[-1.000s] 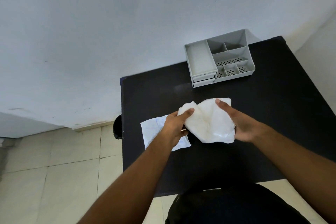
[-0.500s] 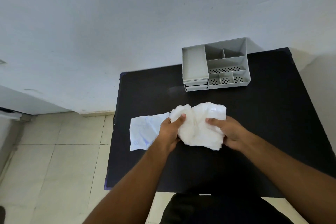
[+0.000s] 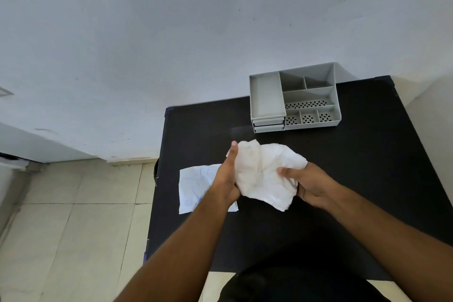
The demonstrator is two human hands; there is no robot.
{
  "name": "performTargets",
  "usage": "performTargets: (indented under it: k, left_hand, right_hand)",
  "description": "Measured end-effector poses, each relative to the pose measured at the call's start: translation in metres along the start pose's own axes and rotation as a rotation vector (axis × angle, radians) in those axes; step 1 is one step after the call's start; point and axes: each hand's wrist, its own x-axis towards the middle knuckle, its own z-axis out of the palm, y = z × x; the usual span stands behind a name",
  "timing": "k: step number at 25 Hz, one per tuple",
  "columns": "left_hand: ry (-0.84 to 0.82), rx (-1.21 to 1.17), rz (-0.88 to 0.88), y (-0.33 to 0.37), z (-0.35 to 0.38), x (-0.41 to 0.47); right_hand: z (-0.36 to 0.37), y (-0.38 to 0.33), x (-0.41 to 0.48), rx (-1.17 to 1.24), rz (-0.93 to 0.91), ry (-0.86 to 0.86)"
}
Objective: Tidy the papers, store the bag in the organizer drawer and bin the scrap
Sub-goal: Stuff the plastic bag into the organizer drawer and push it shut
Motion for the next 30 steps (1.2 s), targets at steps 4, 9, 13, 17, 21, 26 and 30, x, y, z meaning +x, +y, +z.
performTargets:
  k: [4, 9, 13, 17, 21, 26, 30]
  left_hand:
    - [0.207, 0.244, 0.229, 0.005, -0.005, 0.004]
    - [0.131, 0.640, 0.295, 0.026, -0.002, 0.005]
    - [-0.076, 0.809, 0.337, 0.029, 0.001, 0.002]
    - [-0.118, 0.705, 0.302, 0.026, -0.001, 0.002]
    - [-0.098, 0.681, 0.227, 0.020, -0.011, 0.002]
    - [-0.033, 0.722, 0.328, 0.022, -0.003, 0.005]
    - [-0.103, 0.704, 0.302, 0.024, -0.002, 0.002]
  right_hand:
    - [0.010, 0.002, -0.004, -0.018, 0.023, -0.041]
    - [0.014, -0.008, 0.001, -0.101, 0.032, -0.059]
    - [0.017, -0.010, 0.004, -0.282, -0.018, -0.159]
    - [0.029, 0.001, 0.010, -0.225, -0.112, -0.087]
    - [0.028, 0.006, 0.014, -0.182, -0.142, 0.029]
    - [0.031, -0.003, 0.011, -0.142, -0.089, -0.128]
    - [0.030, -0.009, 0.015, -0.144, -0.102, -0.094]
